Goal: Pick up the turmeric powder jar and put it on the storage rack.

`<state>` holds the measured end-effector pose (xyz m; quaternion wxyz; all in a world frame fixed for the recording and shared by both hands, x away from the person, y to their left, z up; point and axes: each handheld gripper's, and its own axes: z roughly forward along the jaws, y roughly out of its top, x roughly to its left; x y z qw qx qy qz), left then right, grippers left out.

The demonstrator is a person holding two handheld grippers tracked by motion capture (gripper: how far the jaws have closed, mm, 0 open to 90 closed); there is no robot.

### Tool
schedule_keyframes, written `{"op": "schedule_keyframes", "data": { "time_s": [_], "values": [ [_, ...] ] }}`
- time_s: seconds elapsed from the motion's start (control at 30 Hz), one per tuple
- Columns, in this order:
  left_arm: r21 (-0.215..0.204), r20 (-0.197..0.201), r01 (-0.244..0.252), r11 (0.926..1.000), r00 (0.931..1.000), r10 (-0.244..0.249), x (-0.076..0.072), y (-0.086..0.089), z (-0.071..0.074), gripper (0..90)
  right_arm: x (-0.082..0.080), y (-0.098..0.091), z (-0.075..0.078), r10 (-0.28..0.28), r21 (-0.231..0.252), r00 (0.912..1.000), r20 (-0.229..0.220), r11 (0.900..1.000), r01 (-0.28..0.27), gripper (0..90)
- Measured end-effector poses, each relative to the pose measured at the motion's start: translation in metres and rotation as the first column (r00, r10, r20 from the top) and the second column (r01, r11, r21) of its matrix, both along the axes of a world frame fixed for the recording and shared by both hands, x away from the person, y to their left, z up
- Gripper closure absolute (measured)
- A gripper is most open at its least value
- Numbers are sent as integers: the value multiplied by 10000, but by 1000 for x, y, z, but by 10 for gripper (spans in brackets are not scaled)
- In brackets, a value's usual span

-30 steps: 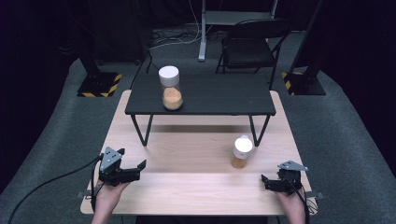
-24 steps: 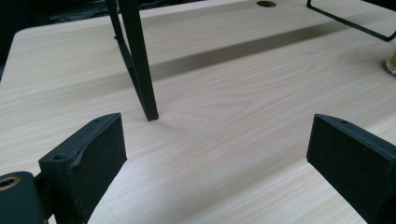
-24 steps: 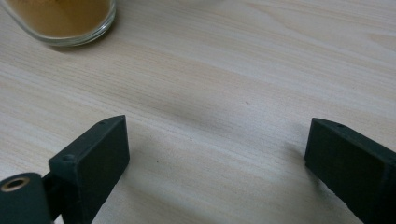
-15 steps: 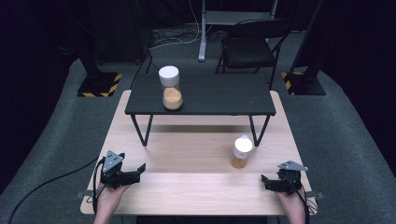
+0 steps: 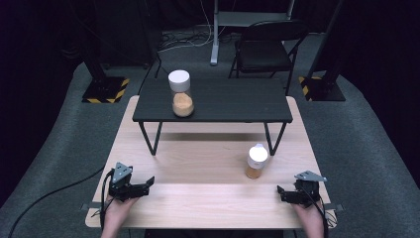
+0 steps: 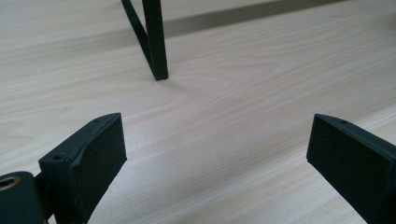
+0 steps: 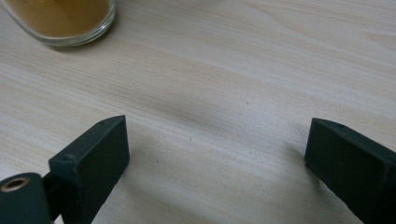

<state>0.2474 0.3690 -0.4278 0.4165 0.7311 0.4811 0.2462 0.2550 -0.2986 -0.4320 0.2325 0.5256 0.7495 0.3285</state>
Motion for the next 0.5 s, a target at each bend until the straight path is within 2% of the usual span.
{"op": "schedule_keyframes", "data": {
  "time_s": [0.5],
  "values": [
    [262,-914,-12,9997,9958,36,16,-2,-8,42,-1,0,0,-22,3,10000,8,10000,22,59]
  ]
}}
